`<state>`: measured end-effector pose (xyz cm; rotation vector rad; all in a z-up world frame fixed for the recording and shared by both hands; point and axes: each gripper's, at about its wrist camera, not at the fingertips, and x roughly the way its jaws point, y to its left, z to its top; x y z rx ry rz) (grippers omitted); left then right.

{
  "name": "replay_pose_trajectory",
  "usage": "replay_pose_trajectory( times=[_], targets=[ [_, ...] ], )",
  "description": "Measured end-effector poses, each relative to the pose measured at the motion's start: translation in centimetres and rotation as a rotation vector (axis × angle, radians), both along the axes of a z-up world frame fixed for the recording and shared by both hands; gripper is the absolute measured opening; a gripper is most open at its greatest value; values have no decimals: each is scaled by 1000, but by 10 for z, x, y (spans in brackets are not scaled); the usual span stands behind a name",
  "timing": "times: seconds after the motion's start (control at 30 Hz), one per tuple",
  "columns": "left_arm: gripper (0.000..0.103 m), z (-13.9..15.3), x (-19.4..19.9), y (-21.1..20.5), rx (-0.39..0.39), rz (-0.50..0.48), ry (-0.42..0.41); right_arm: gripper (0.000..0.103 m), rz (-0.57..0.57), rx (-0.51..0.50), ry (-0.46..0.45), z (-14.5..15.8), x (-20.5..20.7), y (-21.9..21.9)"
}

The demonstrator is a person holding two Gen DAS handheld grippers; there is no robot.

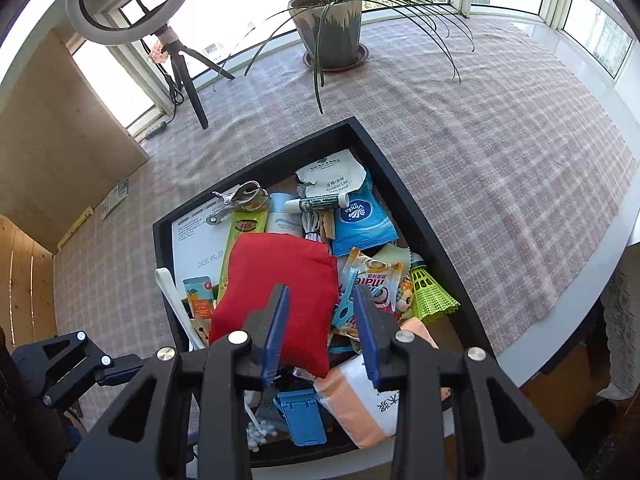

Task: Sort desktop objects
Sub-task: 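Carry the phone stand and teal clothespin over the tray and open both tools, then move both tools toward the long yellow packet and the white card package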

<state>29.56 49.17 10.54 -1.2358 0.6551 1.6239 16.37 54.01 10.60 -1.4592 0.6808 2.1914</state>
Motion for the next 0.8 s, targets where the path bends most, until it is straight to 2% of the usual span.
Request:
replay_pose_trajectory(
  times=[0.13, 0.4, 0.6, 0.8],
  targets=[
    [50, -7, -25, -24, -3, 84, -11, 42, 37, -15, 22, 1, -19, -12],
    [49, -24, -96, -114, -7, 324, 25, 43, 159, -49, 54, -2, -84, -50],
    [50, -49, -155, -216, -27, 555, 22, 44, 289, -54, 59, -10, -145, -95],
    [50, -78, -209, -339, -35, 818, 28, 49, 388, -61, 51, -26, -199, -140]
  ],
)
